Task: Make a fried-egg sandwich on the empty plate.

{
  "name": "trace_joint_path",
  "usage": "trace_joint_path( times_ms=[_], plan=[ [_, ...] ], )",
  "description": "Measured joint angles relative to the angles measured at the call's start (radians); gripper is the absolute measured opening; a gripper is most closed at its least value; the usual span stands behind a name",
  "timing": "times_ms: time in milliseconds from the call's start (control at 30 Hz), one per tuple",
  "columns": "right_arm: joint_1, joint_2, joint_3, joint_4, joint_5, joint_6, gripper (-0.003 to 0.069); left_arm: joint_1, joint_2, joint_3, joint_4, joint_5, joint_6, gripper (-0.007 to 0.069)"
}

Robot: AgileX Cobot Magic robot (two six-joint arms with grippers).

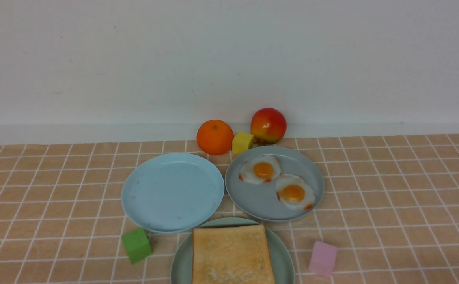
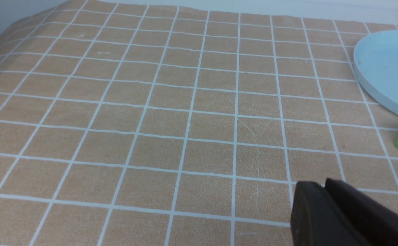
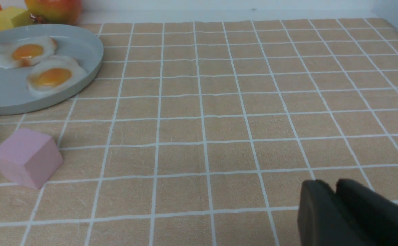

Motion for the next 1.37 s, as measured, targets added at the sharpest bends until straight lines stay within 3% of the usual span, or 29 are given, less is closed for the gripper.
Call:
trace_joint_path(
  times_ms=[1367],
  plan=[
    [0.0,0.0,0.0,0.0,0.0,0.0,0.0147,0.0,0.0,0.0,0.0,0.0,0.0,0.0074]
  ],
)
